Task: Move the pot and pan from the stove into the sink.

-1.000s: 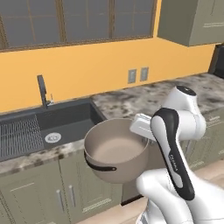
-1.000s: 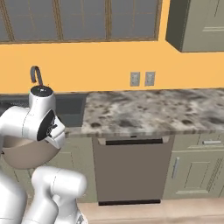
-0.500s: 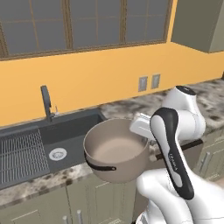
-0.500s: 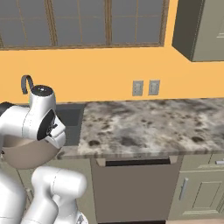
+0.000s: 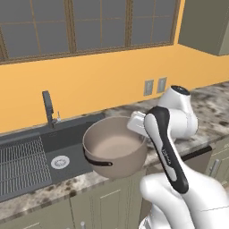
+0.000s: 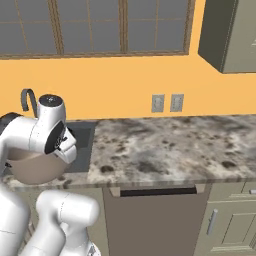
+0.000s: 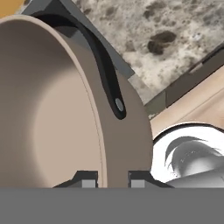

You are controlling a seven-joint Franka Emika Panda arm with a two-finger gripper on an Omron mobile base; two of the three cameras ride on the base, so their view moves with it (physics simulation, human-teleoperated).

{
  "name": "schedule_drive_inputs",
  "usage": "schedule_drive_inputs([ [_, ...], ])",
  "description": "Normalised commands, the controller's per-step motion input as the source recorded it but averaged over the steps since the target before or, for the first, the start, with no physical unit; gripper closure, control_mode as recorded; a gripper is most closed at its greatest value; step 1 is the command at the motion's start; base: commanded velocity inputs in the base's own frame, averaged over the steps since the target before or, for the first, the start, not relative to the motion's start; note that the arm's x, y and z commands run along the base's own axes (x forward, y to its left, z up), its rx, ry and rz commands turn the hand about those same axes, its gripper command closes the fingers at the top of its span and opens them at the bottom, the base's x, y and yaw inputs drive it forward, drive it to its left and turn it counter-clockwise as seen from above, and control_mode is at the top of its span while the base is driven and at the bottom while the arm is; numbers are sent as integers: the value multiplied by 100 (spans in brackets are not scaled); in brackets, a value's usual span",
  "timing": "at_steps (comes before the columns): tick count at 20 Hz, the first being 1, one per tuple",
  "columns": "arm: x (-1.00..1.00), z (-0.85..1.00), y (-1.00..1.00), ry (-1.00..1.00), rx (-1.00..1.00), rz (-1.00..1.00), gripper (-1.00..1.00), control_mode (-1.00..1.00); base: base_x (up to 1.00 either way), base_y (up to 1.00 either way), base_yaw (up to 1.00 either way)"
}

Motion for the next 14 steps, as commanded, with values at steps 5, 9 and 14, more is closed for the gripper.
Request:
schedule_drive_inputs([
  [5, 63, 0, 24, 0, 0, -8, 100, -100, 0, 0, 0],
  [9, 63, -3, 41, -1, 0, -13, 100, -100, 0, 0, 0],
  [14, 49, -5, 43, 0, -2, -13, 100, -100, 0, 0, 0],
])
